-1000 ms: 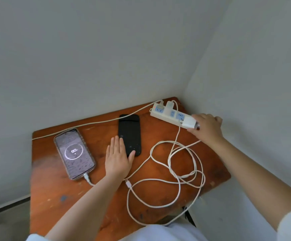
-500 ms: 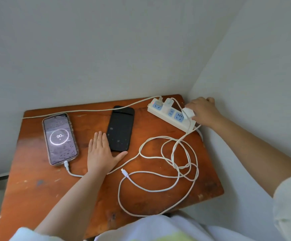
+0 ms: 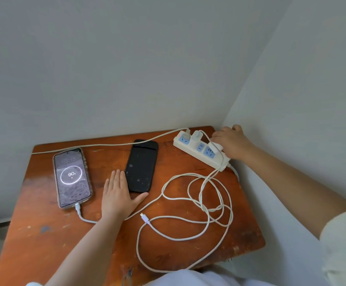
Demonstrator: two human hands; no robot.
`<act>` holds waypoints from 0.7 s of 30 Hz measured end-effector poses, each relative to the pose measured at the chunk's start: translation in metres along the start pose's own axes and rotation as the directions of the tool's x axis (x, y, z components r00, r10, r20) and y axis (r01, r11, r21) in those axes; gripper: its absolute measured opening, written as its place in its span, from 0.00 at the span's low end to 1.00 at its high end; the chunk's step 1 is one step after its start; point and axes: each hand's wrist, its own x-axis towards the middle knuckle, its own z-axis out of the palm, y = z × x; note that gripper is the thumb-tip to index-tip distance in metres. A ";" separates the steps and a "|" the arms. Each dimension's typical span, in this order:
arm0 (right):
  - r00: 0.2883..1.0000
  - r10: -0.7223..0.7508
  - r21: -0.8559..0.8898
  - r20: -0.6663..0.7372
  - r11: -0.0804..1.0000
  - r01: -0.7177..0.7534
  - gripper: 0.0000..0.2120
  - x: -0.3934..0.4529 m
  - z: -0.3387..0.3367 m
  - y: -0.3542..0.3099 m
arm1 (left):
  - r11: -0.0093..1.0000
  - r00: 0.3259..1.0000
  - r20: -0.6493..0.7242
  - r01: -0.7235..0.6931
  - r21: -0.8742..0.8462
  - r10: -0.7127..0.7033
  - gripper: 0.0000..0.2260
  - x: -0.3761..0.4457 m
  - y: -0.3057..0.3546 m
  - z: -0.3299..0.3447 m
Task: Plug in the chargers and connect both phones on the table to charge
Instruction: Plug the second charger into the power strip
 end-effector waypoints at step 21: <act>0.998 -0.004 0.084 -0.068 0.996 0.009 0.18 0.001 0.006 -0.002 | 0.999 1.000 -0.006 0.007 0.042 -0.006 0.44 -0.002 0.001 0.000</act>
